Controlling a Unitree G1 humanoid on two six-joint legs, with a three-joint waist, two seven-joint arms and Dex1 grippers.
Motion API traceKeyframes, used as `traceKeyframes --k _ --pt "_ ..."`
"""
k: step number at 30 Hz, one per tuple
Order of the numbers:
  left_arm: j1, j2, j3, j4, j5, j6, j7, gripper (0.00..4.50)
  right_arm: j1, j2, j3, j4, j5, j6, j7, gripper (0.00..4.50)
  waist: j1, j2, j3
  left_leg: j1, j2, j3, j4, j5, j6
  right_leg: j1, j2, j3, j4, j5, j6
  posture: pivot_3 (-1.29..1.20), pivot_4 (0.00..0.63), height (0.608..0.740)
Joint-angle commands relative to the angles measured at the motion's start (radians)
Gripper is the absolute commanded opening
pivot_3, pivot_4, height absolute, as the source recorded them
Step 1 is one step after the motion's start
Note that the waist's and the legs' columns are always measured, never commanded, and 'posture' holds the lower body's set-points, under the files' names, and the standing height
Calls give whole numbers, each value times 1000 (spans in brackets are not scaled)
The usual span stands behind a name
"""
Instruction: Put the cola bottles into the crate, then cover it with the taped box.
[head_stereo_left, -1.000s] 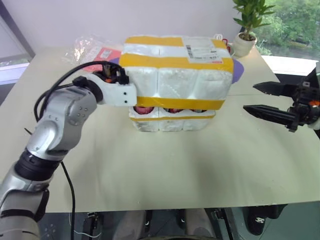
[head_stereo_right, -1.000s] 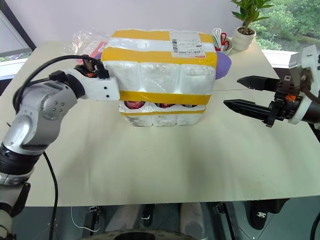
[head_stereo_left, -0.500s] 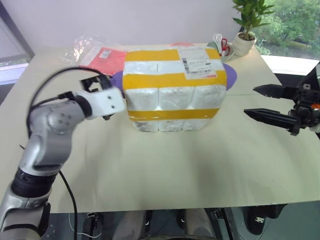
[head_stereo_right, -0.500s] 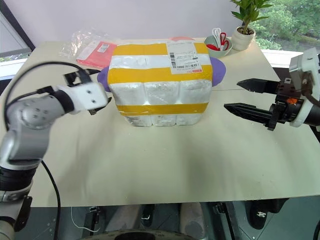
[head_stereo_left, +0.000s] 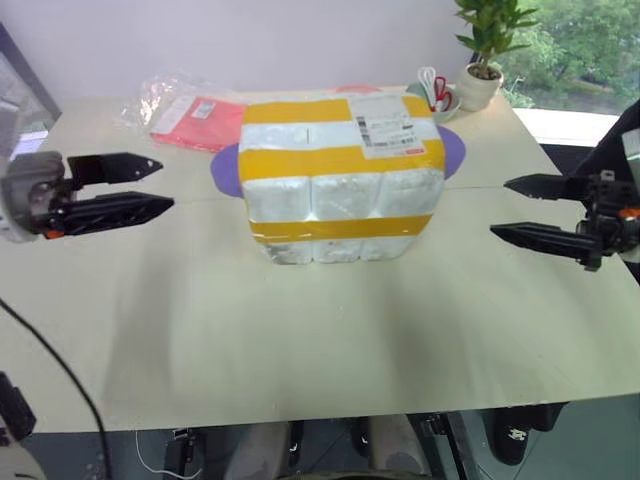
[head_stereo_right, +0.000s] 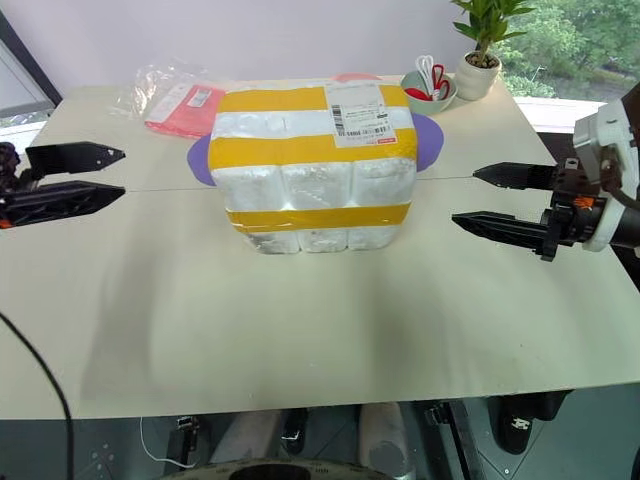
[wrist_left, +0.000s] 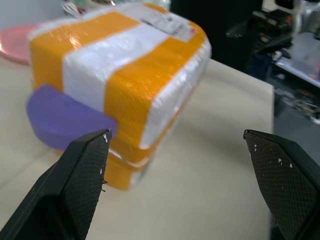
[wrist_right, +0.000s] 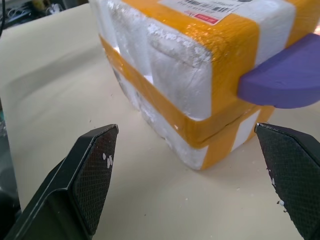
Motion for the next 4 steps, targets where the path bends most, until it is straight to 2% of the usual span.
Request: traceKeyframes --k 1,4 --pt "23 39 -12 1 -47 -42 -9 4438 19 -5 13 2 -41 -58 38 4500 3 0 0 0 0 0 0 0 0 0 0 0 0 0 0 0 150 740" --pt "90 37 -26 -54 -27 -130 16 4438 8 22 49 11 -67 -90 32 4500 2 0 0 0 0 0 0 0 0 -1 -1 0 0 0 0 0 150 740"
